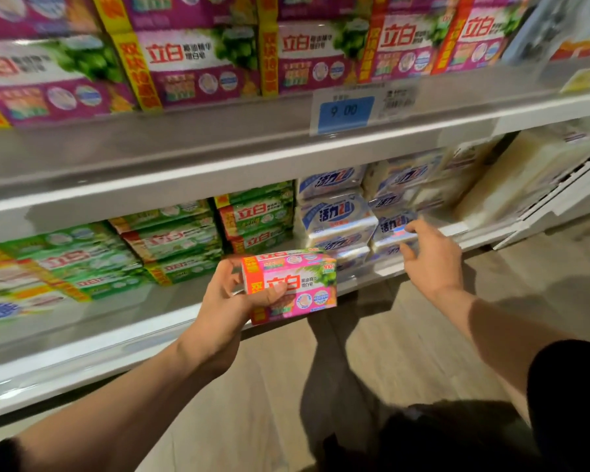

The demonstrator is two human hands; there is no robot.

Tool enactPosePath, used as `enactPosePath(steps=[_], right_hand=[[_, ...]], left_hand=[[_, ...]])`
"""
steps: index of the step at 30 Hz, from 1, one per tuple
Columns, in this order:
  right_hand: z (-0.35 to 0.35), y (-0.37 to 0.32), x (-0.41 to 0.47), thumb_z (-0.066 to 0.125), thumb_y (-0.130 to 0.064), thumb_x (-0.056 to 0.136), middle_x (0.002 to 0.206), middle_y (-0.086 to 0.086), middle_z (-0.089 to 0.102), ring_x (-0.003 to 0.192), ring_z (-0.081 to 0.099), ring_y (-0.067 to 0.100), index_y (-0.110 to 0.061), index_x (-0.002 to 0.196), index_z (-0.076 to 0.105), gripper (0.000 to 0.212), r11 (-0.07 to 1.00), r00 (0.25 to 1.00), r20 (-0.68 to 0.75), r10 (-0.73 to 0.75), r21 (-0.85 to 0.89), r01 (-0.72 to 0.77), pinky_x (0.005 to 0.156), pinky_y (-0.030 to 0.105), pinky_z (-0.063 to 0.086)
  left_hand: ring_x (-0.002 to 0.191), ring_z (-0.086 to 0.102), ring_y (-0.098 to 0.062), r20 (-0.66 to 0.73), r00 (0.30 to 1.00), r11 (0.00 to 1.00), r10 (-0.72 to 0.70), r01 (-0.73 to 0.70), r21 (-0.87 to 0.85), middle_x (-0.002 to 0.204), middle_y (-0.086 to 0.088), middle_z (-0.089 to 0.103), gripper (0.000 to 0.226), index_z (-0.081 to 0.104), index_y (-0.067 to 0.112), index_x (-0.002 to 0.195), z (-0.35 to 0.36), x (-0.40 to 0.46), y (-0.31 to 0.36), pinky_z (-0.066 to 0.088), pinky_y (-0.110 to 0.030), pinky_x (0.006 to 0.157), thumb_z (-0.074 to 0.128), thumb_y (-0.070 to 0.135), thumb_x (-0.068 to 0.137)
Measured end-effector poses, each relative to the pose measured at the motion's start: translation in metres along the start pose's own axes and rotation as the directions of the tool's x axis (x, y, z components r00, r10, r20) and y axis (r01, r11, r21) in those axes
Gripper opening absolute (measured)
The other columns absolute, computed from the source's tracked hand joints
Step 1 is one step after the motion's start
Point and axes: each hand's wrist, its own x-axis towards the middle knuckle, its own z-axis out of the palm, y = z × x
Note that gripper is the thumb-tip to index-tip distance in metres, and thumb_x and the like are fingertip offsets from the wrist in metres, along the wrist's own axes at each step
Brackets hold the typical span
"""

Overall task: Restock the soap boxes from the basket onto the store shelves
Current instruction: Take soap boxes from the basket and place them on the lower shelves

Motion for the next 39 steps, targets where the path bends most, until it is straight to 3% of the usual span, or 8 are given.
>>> enactPosePath(steps=[9, 14, 19, 22, 25, 29, 33, 39], right_hand=[[0.003, -0.018, -0.018, 0.061, -0.016, 0.089, 0.122, 0.020, 0.056, 0.116, 0.046, 0.038, -0.002, 0.122, 0.052, 0.037, 0.994, 0.994, 0.022, -0.104, -0.020, 0.105, 0.105, 0.044, 0.031], [-0.055, -0.052, -0.021, 0.053, -0.015, 0.089, 0.105, 0.026, 0.058, 0.101, 0.049, 0.040, 0.004, 0.111, 0.054, 0.029, 0.993, 0.949, -0.306, -0.080, 0.058, 0.102, 0.090, 0.046, 0.036], [-0.128, -0.121, -0.024, 0.065, -0.002, 0.080, 0.117, 0.026, 0.052, 0.109, 0.040, 0.033, 0.002, 0.117, 0.050, 0.039, 0.948, 0.856, -0.516, -0.032, 0.256, 0.189, 0.094, 0.039, 0.030], [-0.155, -0.155, -0.016, 0.062, 0.007, 0.079, 0.129, 0.022, 0.051, 0.119, 0.043, 0.034, 0.002, 0.129, 0.051, 0.051, 0.923, 0.879, -0.406, -0.249, 0.175, 0.342, 0.100, 0.041, 0.034], [-0.177, -0.176, -0.009, 0.057, 0.014, 0.079, 0.133, 0.020, 0.051, 0.125, 0.043, 0.039, 0.003, 0.129, 0.054, 0.051, 0.905, 0.938, -0.124, -0.324, 0.250, 0.345, 0.104, 0.040, 0.031], [-0.186, -0.183, 0.000, 0.056, -0.015, 0.089, 0.143, 0.005, 0.042, 0.138, 0.030, 0.023, -0.009, 0.133, 0.051, 0.045, 0.947, 0.933, 0.181, -0.313, -0.017, 0.321, 0.118, 0.041, 0.009], [-0.192, -0.179, 0.001, 0.054, -0.028, 0.094, 0.149, 0.000, 0.035, 0.142, 0.025, 0.018, -0.018, 0.142, 0.037, 0.053, 0.914, 0.901, 0.249, -0.355, -0.110, 0.391, 0.120, 0.044, 0.008], [-0.186, -0.169, 0.000, 0.058, -0.029, 0.092, 0.154, -0.005, 0.025, 0.144, 0.019, 0.018, -0.023, 0.150, 0.019, 0.070, 0.891, 0.875, 0.228, -0.428, -0.057, 0.451, 0.118, 0.034, 0.015]], left_hand=[[0.088, 0.072, -0.024, 0.053, 0.999, 1.000, 0.014, -0.012, -0.024, 0.100, -0.010, 0.073, 0.058, 0.052, 0.008, 0.115, -0.011, -0.021, 0.017, 0.058, -0.029, 0.065, 0.077, 0.012, 0.063], [0.088, 0.071, -0.024, 0.118, 0.985, 0.990, 0.125, -0.132, 0.054, 0.102, -0.011, 0.072, 0.060, 0.053, 0.008, 0.118, -0.010, -0.063, 0.053, 0.054, -0.025, 0.061, 0.081, 0.010, 0.064], [0.088, 0.071, -0.017, 0.175, 0.933, 0.944, 0.315, -0.327, 0.045, 0.100, -0.006, 0.074, 0.054, 0.056, 0.008, 0.117, -0.011, -0.115, 0.116, 0.055, -0.022, 0.065, 0.074, 0.003, 0.066], [0.088, 0.070, -0.013, 0.138, 0.894, 0.901, 0.425, -0.433, 0.028, 0.098, -0.003, 0.074, 0.050, 0.055, 0.010, 0.113, -0.014, -0.128, 0.161, 0.054, -0.020, 0.068, 0.073, 0.003, 0.066], [0.087, 0.070, -0.016, 0.048, 0.855, 0.854, 0.516, -0.518, 0.053, 0.096, -0.003, 0.073, 0.057, 0.053, 0.012, 0.114, -0.012, -0.127, 0.198, 0.053, -0.022, 0.068, 0.078, 0.013, 0.063], [0.090, 0.072, -0.020, -0.054, 0.833, 0.832, 0.551, -0.543, 0.110, 0.099, -0.006, 0.074, 0.068, 0.051, 0.012, 0.123, -0.008, -0.115, 0.232, 0.056, -0.028, 0.071, 0.082, 0.010, 0.063], [0.084, 0.071, -0.005, -0.110, 0.830, 0.810, 0.547, -0.491, 0.321, 0.086, 0.012, 0.074, 0.071, 0.054, 0.022, 0.128, -0.004, -0.088, 0.240, 0.056, -0.023, 0.074, 0.086, 0.013, 0.066], [0.093, 0.066, -0.016, -0.271, 0.838, 0.848, 0.473, -0.350, 0.397, 0.088, 0.008, 0.069, 0.060, 0.059, 0.016, 0.122, 0.001, -0.045, 0.223, 0.054, -0.038, 0.092, 0.085, 0.012, 0.068]])
